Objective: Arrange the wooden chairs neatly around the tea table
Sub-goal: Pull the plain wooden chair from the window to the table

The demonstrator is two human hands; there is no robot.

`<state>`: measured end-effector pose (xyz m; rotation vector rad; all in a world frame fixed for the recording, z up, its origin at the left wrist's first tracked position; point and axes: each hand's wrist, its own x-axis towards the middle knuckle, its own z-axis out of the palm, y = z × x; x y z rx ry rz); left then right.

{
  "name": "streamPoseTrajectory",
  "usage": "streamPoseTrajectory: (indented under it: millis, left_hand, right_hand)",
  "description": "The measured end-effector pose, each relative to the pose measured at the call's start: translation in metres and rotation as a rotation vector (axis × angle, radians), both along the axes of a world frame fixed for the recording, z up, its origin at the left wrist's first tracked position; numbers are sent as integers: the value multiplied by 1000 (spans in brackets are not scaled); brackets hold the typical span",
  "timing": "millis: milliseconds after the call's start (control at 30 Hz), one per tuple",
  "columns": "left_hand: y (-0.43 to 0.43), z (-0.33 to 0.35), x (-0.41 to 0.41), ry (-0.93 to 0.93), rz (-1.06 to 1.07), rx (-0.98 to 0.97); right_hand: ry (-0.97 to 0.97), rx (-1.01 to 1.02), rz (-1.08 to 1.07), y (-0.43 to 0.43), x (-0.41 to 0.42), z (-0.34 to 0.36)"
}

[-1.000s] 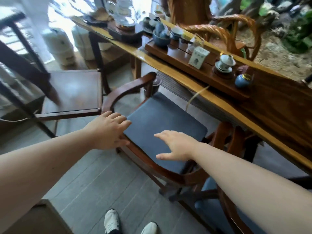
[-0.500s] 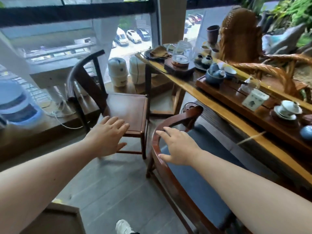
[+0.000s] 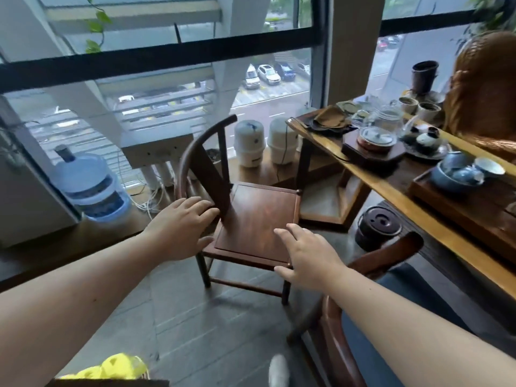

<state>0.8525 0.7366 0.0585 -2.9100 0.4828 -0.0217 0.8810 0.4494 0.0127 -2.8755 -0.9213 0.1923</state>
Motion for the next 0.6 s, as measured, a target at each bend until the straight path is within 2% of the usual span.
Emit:
streamPoseTrajectory:
  millis: [200, 333, 500, 600]
  left_hand:
    - [50, 5, 64, 41, 7, 39]
    - [84, 10, 116, 87, 31, 135]
    - [120, 14, 168, 102, 22, 160]
    - [144, 12, 190, 111, 12, 182]
  right_hand:
    - [-18, -6, 44, 57, 80, -15]
    - [21, 32, 52, 104, 145, -23]
    - [140, 118, 104, 161, 194, -27]
    - [278, 199, 98, 187, 208, -34]
